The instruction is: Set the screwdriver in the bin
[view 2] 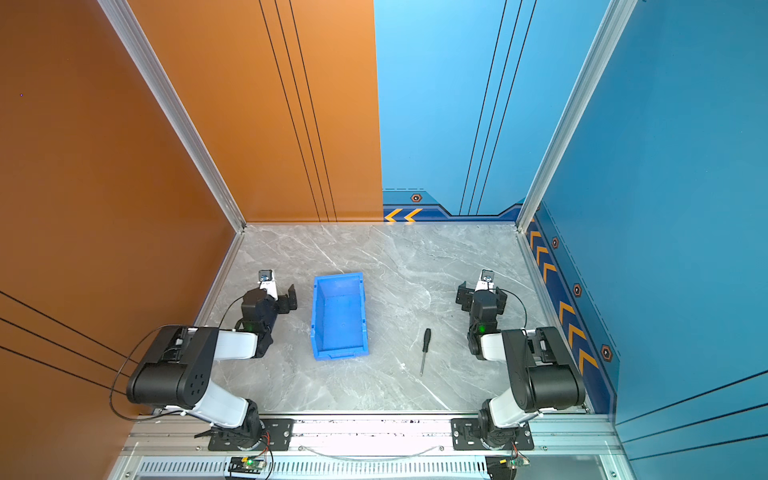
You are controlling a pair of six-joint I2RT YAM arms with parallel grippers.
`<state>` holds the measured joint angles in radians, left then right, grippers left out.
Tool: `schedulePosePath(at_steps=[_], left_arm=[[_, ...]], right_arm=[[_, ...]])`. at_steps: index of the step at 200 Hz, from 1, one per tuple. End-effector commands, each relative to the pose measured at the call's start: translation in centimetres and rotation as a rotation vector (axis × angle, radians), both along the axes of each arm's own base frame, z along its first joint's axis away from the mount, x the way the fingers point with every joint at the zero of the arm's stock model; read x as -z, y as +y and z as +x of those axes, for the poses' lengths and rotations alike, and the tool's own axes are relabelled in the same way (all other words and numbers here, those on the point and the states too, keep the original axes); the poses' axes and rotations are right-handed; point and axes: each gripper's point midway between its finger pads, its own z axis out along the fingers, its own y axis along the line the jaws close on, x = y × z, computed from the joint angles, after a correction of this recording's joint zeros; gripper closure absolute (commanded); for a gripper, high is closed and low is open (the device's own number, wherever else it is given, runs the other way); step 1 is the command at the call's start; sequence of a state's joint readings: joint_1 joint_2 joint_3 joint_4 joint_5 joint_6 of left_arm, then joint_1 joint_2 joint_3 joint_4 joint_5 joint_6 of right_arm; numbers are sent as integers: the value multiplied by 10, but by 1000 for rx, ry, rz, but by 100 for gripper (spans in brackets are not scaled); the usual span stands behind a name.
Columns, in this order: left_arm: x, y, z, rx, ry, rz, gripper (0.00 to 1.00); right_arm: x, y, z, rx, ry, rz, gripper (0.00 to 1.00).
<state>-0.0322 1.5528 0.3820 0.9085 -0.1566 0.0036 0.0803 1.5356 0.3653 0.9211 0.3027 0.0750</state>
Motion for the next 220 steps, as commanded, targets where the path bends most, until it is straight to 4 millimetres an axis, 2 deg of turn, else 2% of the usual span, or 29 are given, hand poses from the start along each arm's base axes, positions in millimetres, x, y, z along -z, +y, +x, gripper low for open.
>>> schedulePosePath(at_steps=[1,19,52,85,105,118,139,153,179,188,220], left_arm=[[-9,3,-3,-21,-23,9,2],[-14,6,-8,-35,-37,8,2],[-28,7,-17,-52,0,-19,2],[-39,-16,-24,19,23,-19,2],[-50,-34,-28,81,54,-5,2],[-59,-36,-32,69,60,-17,2],[-70,-37,-39,59,111,-56,2],[-74,-39,-45,58,160,-67,2],[-78,-52,-55,126,254,-44,2],[-73,-60,-62,175,313,-41,2],[-80,-89,-78,312,402,-69,2]], right_arm=[[-7,-5,-7,54,-30,-38,0],[-12,-1,-11,36,-53,-46,0],[-36,0,-22,61,-55,-75,0],[-65,18,-31,34,-20,-102,0],[-84,23,-42,83,40,-110,0],[-91,23,-49,142,62,-64,0],[-88,26,-61,210,125,61,0],[-77,32,-70,227,223,109,0],[-58,70,-72,86,361,139,0],[-53,82,-72,54,397,153,0],[-34,105,-84,50,530,129,0]])
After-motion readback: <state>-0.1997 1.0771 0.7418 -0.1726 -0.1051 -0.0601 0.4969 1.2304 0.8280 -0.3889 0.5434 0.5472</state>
